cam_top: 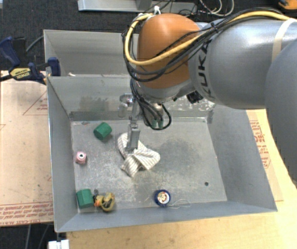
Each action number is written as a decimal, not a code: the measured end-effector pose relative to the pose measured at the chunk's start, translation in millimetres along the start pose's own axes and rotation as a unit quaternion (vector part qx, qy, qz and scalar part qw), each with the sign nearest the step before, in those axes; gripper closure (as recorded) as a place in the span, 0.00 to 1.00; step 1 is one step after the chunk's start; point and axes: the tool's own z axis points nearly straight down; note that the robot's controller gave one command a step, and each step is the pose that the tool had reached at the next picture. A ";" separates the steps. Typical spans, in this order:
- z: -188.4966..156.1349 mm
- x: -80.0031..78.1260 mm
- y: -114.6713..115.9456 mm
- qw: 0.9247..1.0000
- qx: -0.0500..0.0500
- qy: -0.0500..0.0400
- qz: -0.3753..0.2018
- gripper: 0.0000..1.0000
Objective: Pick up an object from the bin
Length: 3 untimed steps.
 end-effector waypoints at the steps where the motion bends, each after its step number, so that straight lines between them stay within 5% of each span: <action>1: -5.1 -1.5 -1.2 1.000 0.000 -0.004 0.002 0.00; 2: 115.4 3.6 -65.7 0.997 -0.001 -0.003 0.080 0.00; 3: 52.9 15.6 -76.3 0.998 -0.001 -0.004 0.064 0.00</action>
Offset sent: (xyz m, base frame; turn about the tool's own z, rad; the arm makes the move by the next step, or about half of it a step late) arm -0.0061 -0.0772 -0.1360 0.1875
